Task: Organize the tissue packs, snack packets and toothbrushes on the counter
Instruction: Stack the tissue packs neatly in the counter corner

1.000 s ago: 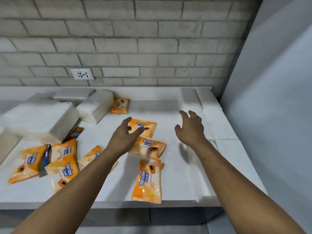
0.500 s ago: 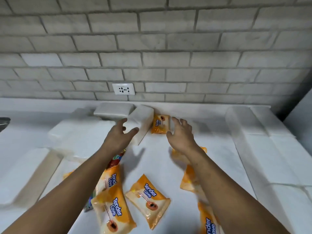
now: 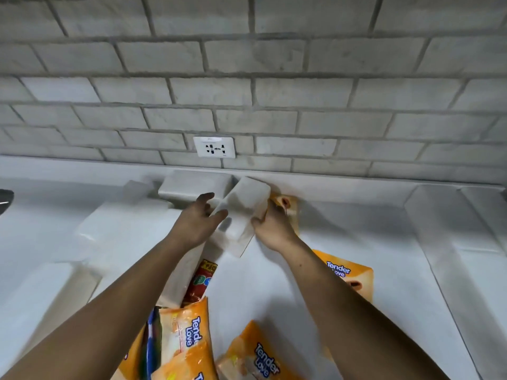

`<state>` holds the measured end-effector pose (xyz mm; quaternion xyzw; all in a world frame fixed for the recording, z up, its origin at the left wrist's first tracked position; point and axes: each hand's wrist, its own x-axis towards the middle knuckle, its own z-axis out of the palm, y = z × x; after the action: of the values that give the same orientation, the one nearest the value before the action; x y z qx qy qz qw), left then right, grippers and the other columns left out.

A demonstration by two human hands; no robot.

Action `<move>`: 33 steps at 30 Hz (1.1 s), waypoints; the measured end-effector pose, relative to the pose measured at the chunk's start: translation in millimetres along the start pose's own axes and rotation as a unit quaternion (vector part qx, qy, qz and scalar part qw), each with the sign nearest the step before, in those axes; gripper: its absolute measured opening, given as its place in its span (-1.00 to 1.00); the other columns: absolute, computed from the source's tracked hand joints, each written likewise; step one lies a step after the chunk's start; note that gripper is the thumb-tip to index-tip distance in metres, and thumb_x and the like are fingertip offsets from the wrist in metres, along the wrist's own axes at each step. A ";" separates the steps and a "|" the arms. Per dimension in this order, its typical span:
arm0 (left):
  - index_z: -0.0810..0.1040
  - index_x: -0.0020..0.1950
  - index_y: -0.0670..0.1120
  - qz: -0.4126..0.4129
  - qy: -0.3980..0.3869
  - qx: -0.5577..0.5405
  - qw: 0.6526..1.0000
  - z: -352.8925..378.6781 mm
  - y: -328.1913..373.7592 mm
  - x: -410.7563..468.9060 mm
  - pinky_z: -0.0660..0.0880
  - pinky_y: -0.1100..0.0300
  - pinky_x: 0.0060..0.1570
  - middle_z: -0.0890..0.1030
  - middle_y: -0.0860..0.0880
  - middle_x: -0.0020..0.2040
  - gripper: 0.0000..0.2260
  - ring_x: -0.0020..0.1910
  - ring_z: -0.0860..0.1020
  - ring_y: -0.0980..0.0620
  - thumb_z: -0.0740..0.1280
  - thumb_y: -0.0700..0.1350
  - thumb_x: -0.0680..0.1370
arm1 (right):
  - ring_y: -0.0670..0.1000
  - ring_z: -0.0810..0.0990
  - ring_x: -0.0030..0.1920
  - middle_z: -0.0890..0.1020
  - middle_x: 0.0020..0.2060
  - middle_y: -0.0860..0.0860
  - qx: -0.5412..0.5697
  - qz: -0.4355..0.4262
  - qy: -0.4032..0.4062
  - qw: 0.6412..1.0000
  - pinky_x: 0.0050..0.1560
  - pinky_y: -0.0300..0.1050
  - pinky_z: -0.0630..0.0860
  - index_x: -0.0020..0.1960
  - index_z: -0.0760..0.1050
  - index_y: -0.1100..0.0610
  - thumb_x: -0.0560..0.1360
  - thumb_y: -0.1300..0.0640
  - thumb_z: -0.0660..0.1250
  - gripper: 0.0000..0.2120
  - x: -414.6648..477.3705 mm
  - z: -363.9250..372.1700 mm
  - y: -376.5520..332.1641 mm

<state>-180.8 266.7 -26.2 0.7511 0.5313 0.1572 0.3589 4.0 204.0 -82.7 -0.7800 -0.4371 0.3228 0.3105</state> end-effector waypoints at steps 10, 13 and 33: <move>0.53 0.30 -0.18 -0.024 -0.064 0.110 0.992 20.7 4.5 47.2 0.45 0.03 0.10 0.63 -0.20 0.23 -0.55 0.20 0.56 -0.19 0.26 0.17 0.64 | 0.11 0.58 0.21 0.57 0.23 0.04 0.212 0.067 -0.016 0.975 0.27 0.14 0.55 0.38 0.38 0.06 0.24 -0.33 0.29 -0.19 18.5 42.4 3.3; 0.53 0.15 -0.19 -0.032 -0.081 0.122 0.989 25.5 12.1 52.1 0.45 0.05 0.05 0.62 -0.18 0.15 -0.67 0.10 0.55 -0.14 0.21 0.07 0.67 | 0.12 0.60 0.18 0.58 0.22 0.02 0.250 0.070 -0.029 0.965 0.23 0.20 0.59 0.37 0.40 0.00 0.26 -0.37 0.33 -0.22 23.2 55.3 9.2; 0.61 0.25 -0.05 -0.011 0.011 -0.198 0.980 25.5 26.8 -8.3 0.61 -0.02 0.09 0.70 -0.03 0.06 -0.66 0.03 0.67 -0.02 0.35 0.14 0.59 | -0.04 0.64 0.21 0.65 0.19 -0.19 0.374 -0.003 0.048 0.926 0.30 0.16 0.57 0.33 0.48 -0.28 0.51 -0.09 0.34 -0.61 -39.0 14.1 -3.1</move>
<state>-149.9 244.9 -23.7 0.6573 0.5023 0.2635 0.4962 -24.4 173.8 -79.7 -0.6204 -0.2711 0.4243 0.6013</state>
